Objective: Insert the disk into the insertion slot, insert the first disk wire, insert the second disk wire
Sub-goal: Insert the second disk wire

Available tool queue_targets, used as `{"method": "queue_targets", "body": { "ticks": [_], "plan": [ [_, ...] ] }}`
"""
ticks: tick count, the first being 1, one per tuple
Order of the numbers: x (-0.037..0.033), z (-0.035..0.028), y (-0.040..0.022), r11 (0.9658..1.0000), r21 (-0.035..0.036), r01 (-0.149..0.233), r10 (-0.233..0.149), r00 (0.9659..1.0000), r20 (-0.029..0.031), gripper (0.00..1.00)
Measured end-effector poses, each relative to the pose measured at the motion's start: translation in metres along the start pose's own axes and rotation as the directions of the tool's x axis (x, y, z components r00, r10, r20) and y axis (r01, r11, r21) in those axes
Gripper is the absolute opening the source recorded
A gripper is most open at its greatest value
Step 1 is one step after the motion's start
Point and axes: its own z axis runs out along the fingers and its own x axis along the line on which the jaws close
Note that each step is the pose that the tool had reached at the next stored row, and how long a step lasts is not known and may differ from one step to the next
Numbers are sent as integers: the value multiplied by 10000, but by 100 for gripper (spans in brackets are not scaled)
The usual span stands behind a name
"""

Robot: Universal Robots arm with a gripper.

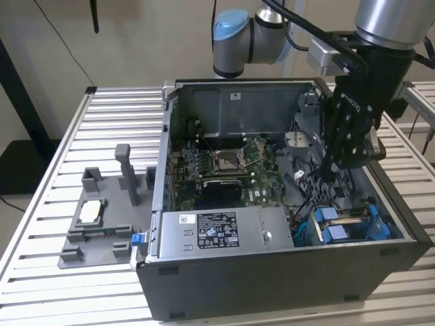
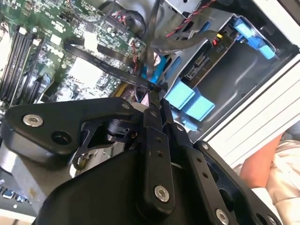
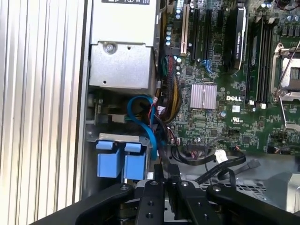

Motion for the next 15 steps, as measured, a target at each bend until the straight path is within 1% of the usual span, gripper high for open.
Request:
{"method": "queue_targets", "body": {
  "ticks": [5, 10, 12, 13, 14, 15],
  "plan": [
    [91, 11, -61, 9996, -292, 16, -16, 10000, 14, 16],
    [191, 23, -112, 9983, -575, 31, -30, 10000, 27, 16],
    [231, 31, -125, 9979, -643, 36, -34, 10000, 33, 16],
    [249, 36, -134, 9979, -649, 37, -35, 10000, 44, 16],
    [264, 40, -145, 9979, -648, 40, -36, 10000, 69, 16],
    [279, 44, -156, 9979, -646, 46, -39, 9999, 117, 16]
  ]
}}
